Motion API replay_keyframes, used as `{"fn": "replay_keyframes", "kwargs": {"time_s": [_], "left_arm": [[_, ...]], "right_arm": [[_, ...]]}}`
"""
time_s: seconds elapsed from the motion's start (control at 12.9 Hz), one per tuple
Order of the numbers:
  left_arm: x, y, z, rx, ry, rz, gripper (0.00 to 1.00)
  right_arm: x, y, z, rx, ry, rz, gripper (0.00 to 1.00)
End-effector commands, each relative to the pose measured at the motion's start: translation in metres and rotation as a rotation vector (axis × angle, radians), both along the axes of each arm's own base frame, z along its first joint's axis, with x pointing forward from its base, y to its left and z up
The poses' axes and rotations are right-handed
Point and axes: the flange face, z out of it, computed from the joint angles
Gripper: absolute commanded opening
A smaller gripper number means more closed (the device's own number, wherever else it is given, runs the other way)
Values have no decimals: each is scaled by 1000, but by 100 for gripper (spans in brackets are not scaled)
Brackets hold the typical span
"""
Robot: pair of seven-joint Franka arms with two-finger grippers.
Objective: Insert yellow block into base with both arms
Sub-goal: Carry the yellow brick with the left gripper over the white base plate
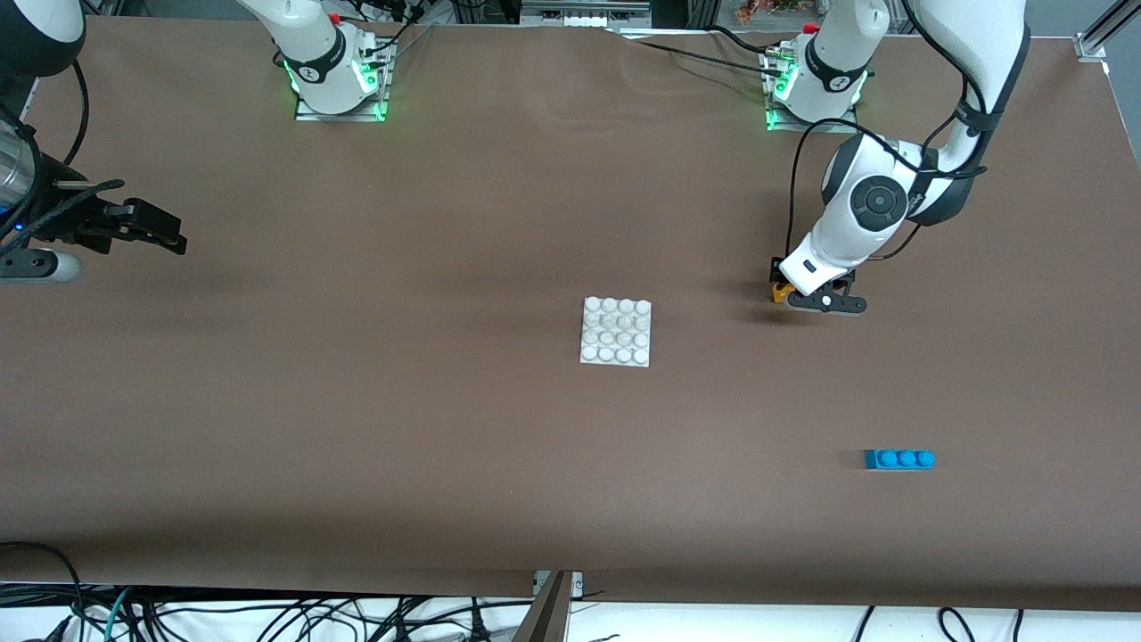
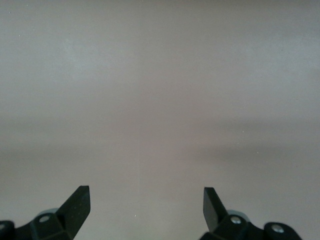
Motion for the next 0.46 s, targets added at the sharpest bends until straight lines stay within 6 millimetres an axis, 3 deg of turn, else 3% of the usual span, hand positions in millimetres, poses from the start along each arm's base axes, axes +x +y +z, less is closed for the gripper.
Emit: {"fn": "replay_keyframes", "kwargs": {"time_s": [0.0,0.23,0.39], "left_arm": [[15,-35,46,21,13,-70,31],[42,-81,95,32,69,-111,31],[58,-110,109,-15,58,-127,31]], "right_arm": [[-2,1,5,-1,2,8,100],[-2,0,3,-1,5,7,100],[-2,0,3,-1,5,8,100]]}}
